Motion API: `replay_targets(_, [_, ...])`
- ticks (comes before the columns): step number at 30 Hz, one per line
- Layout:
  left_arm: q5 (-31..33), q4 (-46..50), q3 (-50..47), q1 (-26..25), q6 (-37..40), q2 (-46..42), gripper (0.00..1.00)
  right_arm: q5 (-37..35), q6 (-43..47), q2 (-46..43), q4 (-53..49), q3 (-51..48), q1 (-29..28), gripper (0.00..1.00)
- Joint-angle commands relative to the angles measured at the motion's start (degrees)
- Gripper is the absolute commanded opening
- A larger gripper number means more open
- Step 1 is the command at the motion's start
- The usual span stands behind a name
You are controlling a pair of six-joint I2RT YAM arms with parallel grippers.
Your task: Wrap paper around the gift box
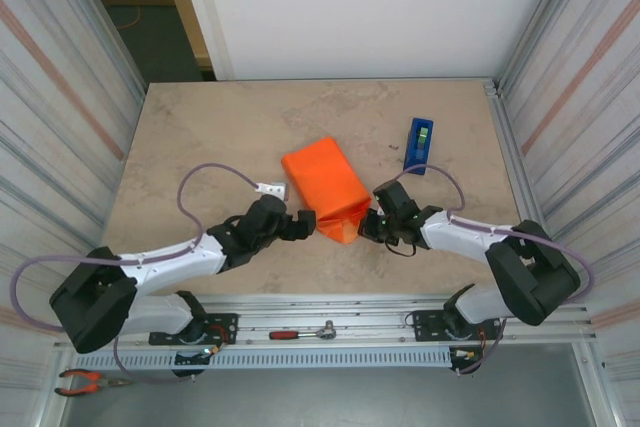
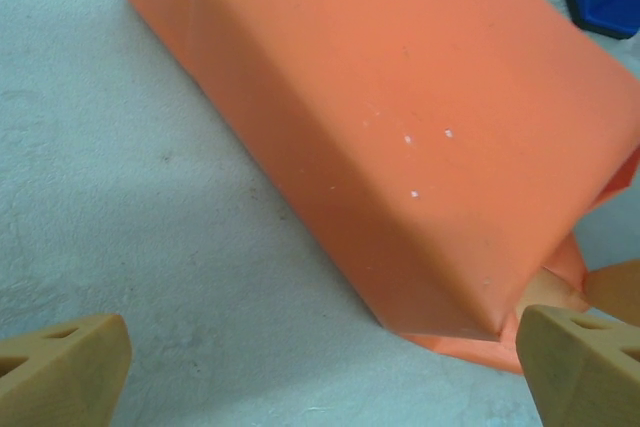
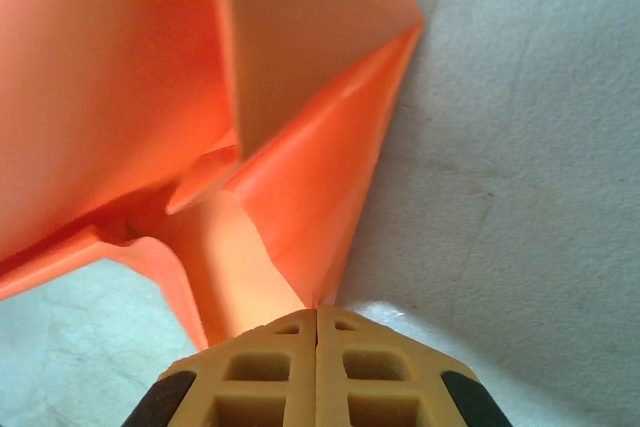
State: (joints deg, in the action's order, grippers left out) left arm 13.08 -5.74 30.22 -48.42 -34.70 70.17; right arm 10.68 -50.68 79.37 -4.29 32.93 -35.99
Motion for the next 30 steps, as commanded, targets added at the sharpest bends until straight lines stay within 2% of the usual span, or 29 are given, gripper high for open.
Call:
replay_targets(1, [-2.13,0.89,-1.46,-0.36,0.93,-2.24,0.99,0.55,-1.36,-2.48,-0.18,1.70,0.29,0.00])
replay_targets(5, [-4.44,0.59,-2.08,-0.52,1.33,-2.27,0.98,1.18,-2.08,-3.57,0.21,1.27,1.00,0.00])
replay_targets(8, [-7.61,-1.75,-2.84,-1.00,2.41,-1.94,0.93,2.34,-2.58,-3.93,0.74,1.09,1.58,0.00])
replay_targets(11, [-10.39,-3.19,-2.88,-2.40,3.49,-1.15,0.82,3.00,-2.94,-4.06,1.04,1.35,1.88,0.00])
replay_targets(17, [-11.44,-7.55,-3.08,-8.38,4.19,3.06,0.53,3.90,-3.46,-4.73,1.35,2.18,2.33,0.00])
replay_targets(21, [-11.25,-12.54,-1.92,-12.12,3.94,8.21,0.43,4.34,-4.07,-5.40,1.78,2.36,2.41,0.00])
replay_targets(26, [-10.31,-16.16,1.80,-15.58,4.68,15.64,0.37,4.64,-4.17,-5.71,1.93,2.73,2.62,0.00])
replay_targets(30, [-9.26,-18.37,4.94,-16.26,4.70,20.81,0.34,4.86,-4.30,-5.85,1.97,2.61,2.68,0.00])
